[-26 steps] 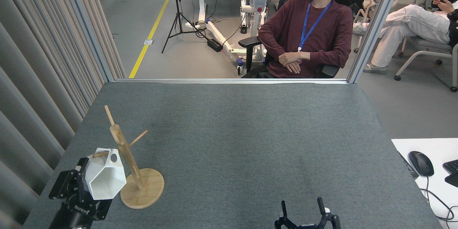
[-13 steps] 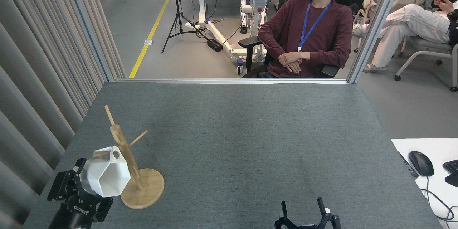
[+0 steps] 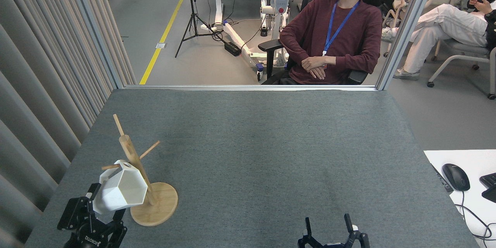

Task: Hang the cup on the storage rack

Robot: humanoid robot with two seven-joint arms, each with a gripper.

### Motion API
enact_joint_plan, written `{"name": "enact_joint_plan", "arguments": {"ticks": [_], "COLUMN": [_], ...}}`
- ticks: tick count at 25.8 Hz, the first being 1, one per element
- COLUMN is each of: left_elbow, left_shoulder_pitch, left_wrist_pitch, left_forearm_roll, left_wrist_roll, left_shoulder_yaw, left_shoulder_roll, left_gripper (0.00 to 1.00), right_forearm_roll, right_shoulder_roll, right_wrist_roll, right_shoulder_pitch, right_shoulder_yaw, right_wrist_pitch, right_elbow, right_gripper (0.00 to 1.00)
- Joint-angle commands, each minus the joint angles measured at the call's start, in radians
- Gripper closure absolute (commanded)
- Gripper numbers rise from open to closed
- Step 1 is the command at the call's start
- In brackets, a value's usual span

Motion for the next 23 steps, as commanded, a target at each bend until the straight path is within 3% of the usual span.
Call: {"name": "enact_joint_plan", "arguments": {"ticks": [1,8,12,16,20,23], "left_elbow": [0.006,0.018,0.036,0.047,0.044,0.040], "left_shoulder_pitch": [0.019,0.073,0.103,0.165,0.177,0.182], "left_wrist_pitch": [0.019,0.049,0.043,-0.035,-0.311,-0.460], "left_forearm_roll": [0.006,0.063,0.187,0.523,0.919,1.129], "left_wrist_roll": [-0.001,0.001,-0.001,-0.005,-0.030,-0.151], "left_shoulder_yaw": [-0.010,-0.011,-0.010,-0.010,0.036,0.081], "left_shoulder_roll": [0.008,0.026,0.043,0.075,0.086,0.086], "left_gripper": [0.01,0.01,0.01,0.01,0.01,0.01], "right_forearm_roll": [-0.002,-0.003,-0.005,-0.014,-0.035,-0.038], "right_shoulder_roll": [0.000,0.000,-0.001,-0.011,-0.023,-0.021], "right_wrist_roll": [0.000,0.000,0.000,0.001,0.008,0.011], "right_shoulder_pitch": [-0.003,-0.004,-0.006,0.008,0.054,0.121], "right_shoulder_yaw": [0.000,0.000,0.000,0.000,-0.034,-0.086], "right_wrist_pitch": [0.001,0.001,0.000,-0.003,-0.019,-0.092], "right_elbow": [0.002,0.002,0.000,-0.017,-0.081,-0.124], "right_gripper": [0.02,0.02,0.02,0.02,0.02,0.02]}}
